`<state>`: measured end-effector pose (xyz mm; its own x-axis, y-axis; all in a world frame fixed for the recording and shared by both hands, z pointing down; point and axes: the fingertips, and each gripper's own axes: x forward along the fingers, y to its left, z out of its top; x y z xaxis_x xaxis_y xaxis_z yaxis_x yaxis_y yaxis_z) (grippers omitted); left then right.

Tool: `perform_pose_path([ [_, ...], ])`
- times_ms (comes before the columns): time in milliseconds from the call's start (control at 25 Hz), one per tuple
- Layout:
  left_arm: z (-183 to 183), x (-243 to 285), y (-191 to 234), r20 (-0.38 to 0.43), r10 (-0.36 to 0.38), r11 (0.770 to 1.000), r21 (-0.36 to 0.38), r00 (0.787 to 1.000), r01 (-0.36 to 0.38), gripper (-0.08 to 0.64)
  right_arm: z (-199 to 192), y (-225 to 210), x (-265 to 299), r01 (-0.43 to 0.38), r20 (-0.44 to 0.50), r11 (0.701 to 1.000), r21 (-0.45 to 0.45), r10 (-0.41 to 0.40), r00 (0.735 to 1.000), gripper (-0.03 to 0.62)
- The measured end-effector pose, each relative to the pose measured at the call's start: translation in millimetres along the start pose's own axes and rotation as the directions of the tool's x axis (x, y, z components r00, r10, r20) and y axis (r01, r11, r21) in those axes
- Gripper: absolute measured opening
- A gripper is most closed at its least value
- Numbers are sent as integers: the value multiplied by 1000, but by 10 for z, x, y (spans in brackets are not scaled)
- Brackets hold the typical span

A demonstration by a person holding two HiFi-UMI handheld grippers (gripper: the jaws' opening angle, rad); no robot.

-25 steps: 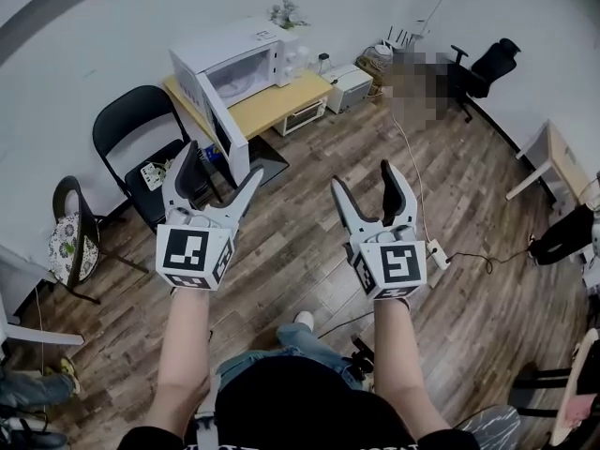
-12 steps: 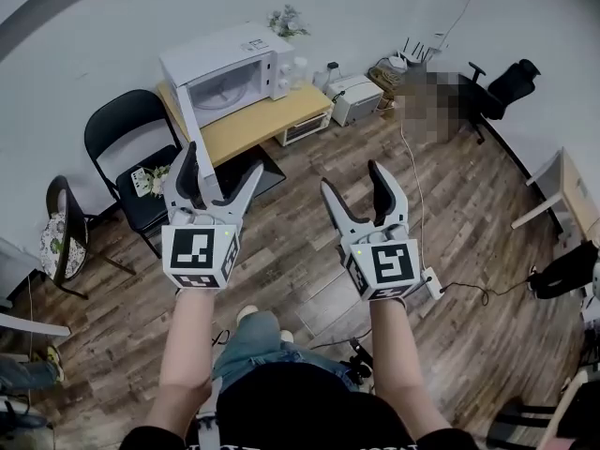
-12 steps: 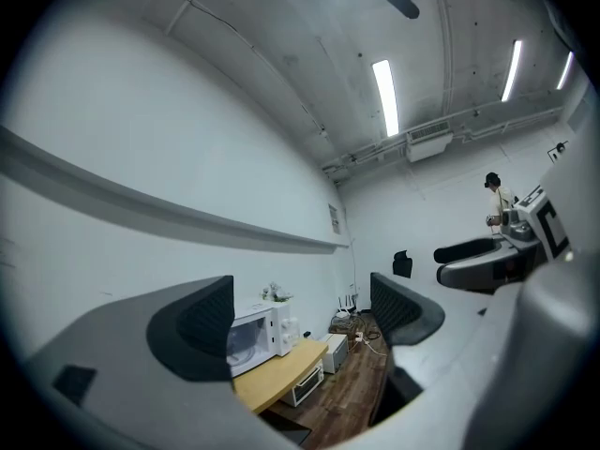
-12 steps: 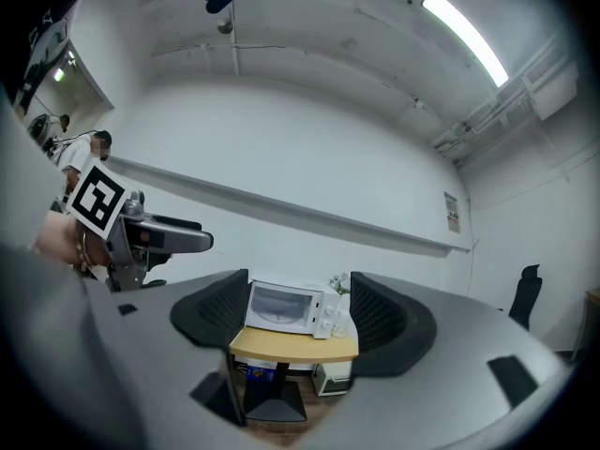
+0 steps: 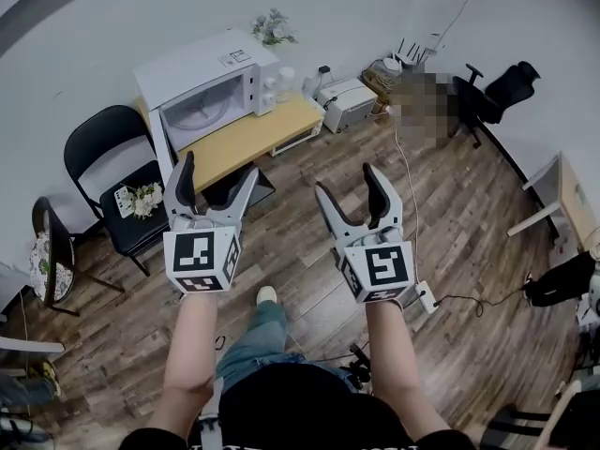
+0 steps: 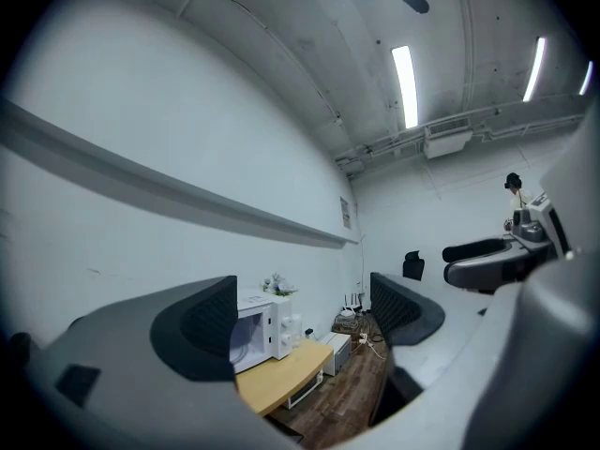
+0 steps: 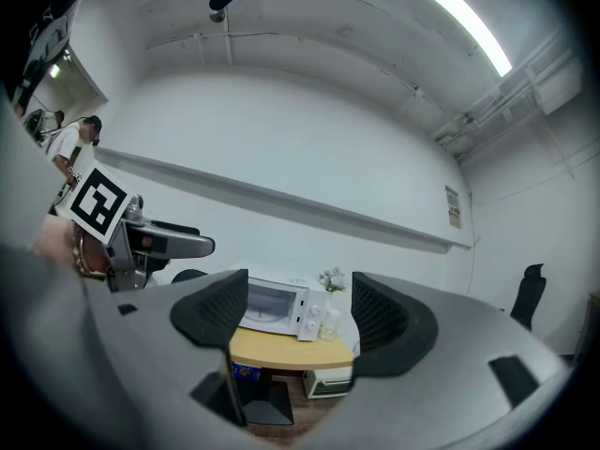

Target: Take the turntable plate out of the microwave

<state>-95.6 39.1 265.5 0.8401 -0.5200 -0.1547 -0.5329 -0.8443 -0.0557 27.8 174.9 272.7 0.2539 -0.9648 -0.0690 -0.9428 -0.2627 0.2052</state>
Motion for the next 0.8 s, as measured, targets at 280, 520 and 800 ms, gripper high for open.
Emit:
perform_pose_path([
  [280, -174, 809, 381, -25, 88, 993, -75, 996, -89, 448, -17, -280, 1024, -71, 3, 997, -13, 71, 997, 351],
  [520, -357, 1351, 803, -55, 157, 985, -70, 986, -160, 448, -112, -336, 1901, -137, 9, 991, 6, 137, 990, 351],
  [800, -526, 1653, 1185, -92, 234, 970, -51, 968, -239, 448, -297, -370, 2572, -197, -1, 979, 54, 198, 980, 350],
])
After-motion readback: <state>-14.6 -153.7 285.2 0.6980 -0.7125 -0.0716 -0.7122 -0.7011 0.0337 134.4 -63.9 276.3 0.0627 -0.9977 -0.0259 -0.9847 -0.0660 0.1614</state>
